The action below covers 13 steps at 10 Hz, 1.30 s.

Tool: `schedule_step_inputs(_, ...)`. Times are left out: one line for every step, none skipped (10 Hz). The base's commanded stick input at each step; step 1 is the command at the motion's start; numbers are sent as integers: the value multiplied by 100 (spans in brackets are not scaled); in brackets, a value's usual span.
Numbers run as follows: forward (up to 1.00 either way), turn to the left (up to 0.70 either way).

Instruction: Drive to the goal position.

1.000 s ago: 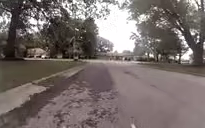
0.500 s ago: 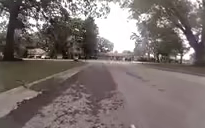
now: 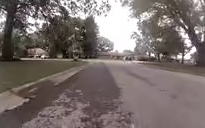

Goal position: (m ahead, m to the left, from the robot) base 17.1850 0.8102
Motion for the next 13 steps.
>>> schedule_step_inputs(70,0)
schedule_step_inputs(70,0)
schedule_step_inputs(70,0)
schedule_step_inputs(70,0)
schedule_step_inputs(70,0)
schedule_step_inputs(70,0)
schedule_step_inputs(70,0)
schedule_step_inputs(70,0)
schedule_step_inputs(70,0)
schedule_step_inputs(70,1)
schedule_step_inputs(70,6)
schedule_step_inputs(70,2)
schedule_step_inputs(70,0)
